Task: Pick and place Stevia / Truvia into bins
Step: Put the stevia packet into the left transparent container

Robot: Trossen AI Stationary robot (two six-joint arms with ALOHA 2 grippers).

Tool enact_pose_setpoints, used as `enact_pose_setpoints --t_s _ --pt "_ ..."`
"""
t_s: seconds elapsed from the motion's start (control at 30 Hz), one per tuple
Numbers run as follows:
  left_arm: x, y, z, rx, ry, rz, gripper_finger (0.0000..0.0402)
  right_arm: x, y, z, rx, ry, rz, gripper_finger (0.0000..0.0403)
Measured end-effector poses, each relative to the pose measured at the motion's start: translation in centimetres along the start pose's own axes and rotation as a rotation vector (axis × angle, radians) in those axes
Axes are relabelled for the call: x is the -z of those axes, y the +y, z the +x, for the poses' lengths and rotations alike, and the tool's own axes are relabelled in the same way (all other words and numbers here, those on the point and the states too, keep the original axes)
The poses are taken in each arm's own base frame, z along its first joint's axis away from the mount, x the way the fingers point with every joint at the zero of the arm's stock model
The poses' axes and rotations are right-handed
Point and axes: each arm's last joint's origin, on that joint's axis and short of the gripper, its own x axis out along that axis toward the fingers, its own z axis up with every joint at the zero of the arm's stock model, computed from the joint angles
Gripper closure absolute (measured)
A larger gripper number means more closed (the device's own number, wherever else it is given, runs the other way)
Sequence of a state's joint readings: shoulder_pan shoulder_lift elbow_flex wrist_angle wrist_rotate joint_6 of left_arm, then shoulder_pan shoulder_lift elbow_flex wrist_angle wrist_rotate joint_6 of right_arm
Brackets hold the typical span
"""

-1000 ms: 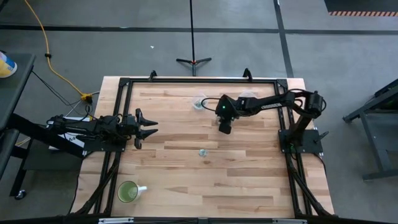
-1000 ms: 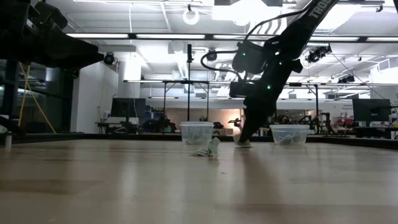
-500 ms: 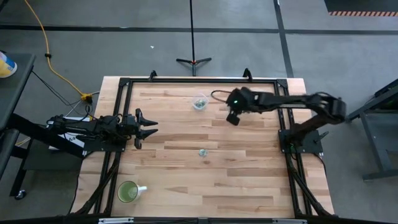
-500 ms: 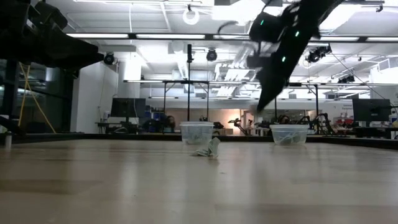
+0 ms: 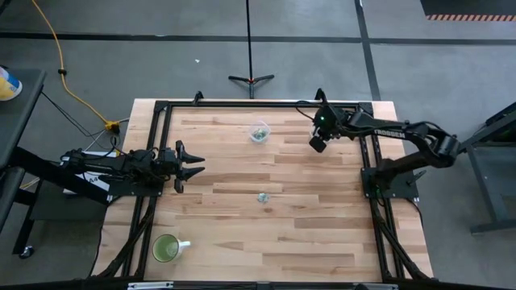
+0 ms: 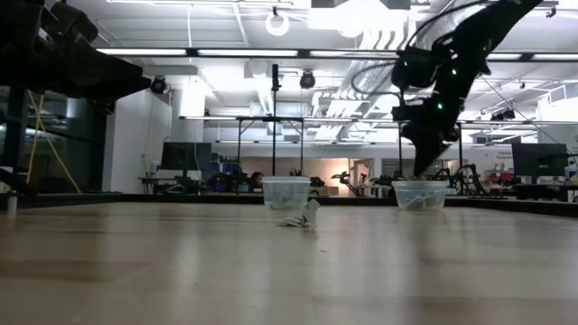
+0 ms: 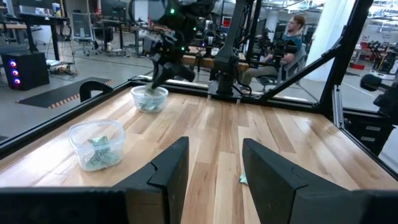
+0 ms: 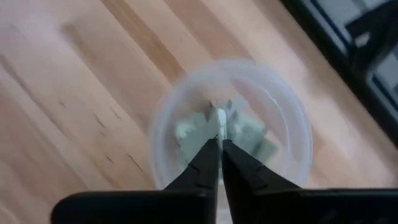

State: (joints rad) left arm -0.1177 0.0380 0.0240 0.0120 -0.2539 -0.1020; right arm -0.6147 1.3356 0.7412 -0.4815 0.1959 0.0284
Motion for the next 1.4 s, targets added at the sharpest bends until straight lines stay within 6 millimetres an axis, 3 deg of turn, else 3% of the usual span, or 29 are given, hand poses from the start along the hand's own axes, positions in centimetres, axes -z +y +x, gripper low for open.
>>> enact_pose_setpoints --t_s 0.2,0.33,0.4,0.5,0.57,0.77,0.9,1.07,1.4 --pt "0.0 0.0 0.0 0.000 0.000 0.000 0.0215 0.3 -1.0 0.3 -0.001 0.016 0.056 0.0334" --pt "0.0 0.0 0.0 0.000 0.000 0.000 0.0215 -1.8 -0.7 -0.7 -0.139 -0.088 0.061 0.0267" --pt "0.0 0.0 0.0 0.000 0.000 0.000 0.0215 -3.0 0.1 -1.3 -0.307 -0.175 0.046 0.0236" --pt "0.0 0.0 0.0 0.000 0.000 0.000 0.0215 -4.5 2.9 -2.5 -0.624 -0.352 -0.063 0.0203" --pt "0.0 0.0 0.0 0.000 0.000 0.000 0.0215 -5.0 5.6 -3.3 -0.741 -0.440 -0.175 0.0192" --pt "0.0 0.0 0.0 0.000 0.000 0.000 0.0215 -3.3 14.5 -3.4 -0.753 -0.548 -0.536 0.0189" --pt "0.0 0.0 0.0 0.000 0.000 0.000 0.0215 -1.6 18.6 -1.9 -0.763 -0.541 -0.606 0.0191" --pt "0.0 0.0 0.0 -0.001 0.000 0.000 0.0215 0.2 21.6 0.4 -0.784 -0.481 -0.586 0.0189" --pt "0.0 0.0 0.0 -0.001 0.000 0.000 0.0215 1.8 24.3 3.3 -0.781 -0.399 -0.618 0.0193"
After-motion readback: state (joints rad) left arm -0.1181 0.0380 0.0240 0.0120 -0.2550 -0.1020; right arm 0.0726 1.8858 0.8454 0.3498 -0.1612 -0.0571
